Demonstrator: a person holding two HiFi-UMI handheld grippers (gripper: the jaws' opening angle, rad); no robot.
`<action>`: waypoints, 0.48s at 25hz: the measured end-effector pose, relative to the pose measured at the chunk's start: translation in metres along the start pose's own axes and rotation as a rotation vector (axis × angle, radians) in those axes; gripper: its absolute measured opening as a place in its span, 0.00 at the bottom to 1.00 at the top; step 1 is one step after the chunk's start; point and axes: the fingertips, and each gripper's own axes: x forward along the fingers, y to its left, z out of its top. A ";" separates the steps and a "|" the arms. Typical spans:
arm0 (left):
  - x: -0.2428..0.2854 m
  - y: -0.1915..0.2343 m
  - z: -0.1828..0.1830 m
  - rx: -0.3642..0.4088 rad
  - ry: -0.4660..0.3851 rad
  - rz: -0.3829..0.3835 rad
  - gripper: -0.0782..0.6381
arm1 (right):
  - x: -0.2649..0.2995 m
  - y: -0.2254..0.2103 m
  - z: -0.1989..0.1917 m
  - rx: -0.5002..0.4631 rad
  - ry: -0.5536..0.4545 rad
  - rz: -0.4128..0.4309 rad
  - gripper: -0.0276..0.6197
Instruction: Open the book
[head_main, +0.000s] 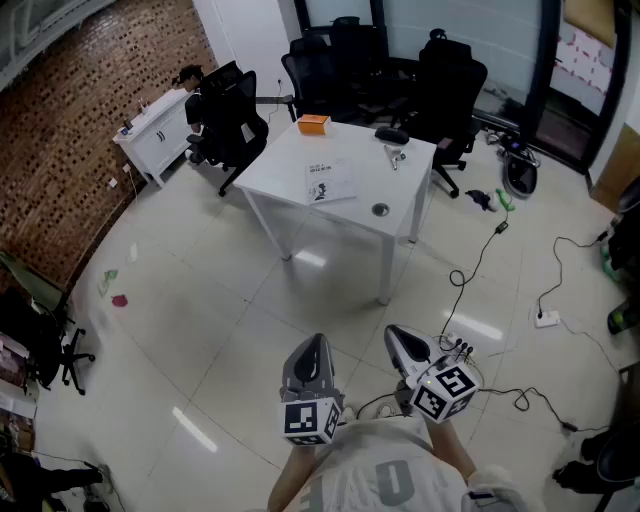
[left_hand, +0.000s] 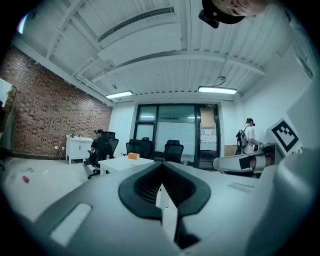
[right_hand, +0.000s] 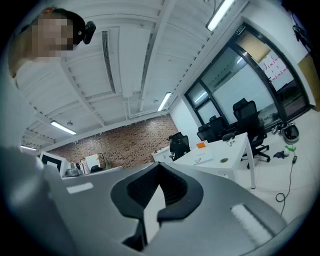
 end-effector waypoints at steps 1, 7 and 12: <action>0.001 -0.002 0.001 -0.005 -0.004 -0.005 0.13 | 0.000 0.000 0.000 -0.009 0.001 0.001 0.05; 0.007 -0.011 -0.005 -0.008 -0.001 -0.012 0.13 | -0.003 -0.004 0.001 -0.026 -0.003 0.013 0.05; 0.009 -0.012 -0.005 -0.021 -0.004 -0.010 0.13 | -0.006 -0.006 0.000 -0.052 0.004 0.026 0.05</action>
